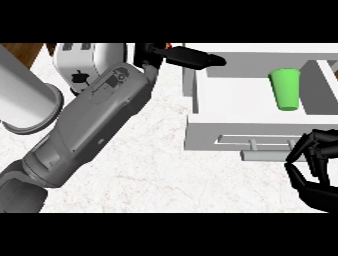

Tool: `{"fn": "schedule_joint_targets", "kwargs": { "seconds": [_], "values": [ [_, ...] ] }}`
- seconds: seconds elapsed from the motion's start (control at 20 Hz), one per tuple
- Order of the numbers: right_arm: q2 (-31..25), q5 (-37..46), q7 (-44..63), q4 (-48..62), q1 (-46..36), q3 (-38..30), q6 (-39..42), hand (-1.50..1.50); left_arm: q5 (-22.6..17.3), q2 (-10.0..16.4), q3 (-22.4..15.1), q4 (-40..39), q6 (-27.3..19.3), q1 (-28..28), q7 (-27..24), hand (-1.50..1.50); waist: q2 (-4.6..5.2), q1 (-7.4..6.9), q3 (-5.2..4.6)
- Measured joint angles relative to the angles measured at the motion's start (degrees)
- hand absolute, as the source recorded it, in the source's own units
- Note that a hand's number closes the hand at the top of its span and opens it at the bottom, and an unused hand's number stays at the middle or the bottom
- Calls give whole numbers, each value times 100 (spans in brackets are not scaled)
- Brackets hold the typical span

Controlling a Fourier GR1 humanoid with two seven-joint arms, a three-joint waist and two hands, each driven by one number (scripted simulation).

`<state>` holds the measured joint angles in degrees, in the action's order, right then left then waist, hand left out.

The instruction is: Pick up the cup, place it into the drawer and close the drawer

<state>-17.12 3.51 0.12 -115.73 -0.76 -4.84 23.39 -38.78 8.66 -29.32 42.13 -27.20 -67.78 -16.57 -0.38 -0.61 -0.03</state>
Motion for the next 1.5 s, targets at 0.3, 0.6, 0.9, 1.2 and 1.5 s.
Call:
{"fn": "schedule_joint_targets", "kwargs": {
  "seconds": [0.3, 0.6, 0.9, 1.2, 1.5],
  "values": [
    [189, 1017, 24, 256, -162, 421, -412, 150, 30, 660, 211, 1048, 49, 697, 357, -150, 2, -61, 1],
    [183, 2269, -428, 1142, -547, 949, -852, 150, -15, 1206, 382, 1954, 302, 1659, 373, -150, 17, -138, 2],
    [64, 3635, -632, 2220, -1027, 1573, -1295, 150, -78, 1593, 583, 2532, 540, 2359, 361, -150, 33, -165, 2],
    [195, 4596, -1072, 3919, -1702, 1823, -2077, 150, -209, 2064, 890, 3176, 879, 3124, 370, -150, 52, -190, 5],
    [510, 4844, -1592, 5928, -2812, 1525, -2700, 150, -204, 2376, 1219, 3577, 1257, 3874, 265, -150, 53, -162, -3]
  ]
}}
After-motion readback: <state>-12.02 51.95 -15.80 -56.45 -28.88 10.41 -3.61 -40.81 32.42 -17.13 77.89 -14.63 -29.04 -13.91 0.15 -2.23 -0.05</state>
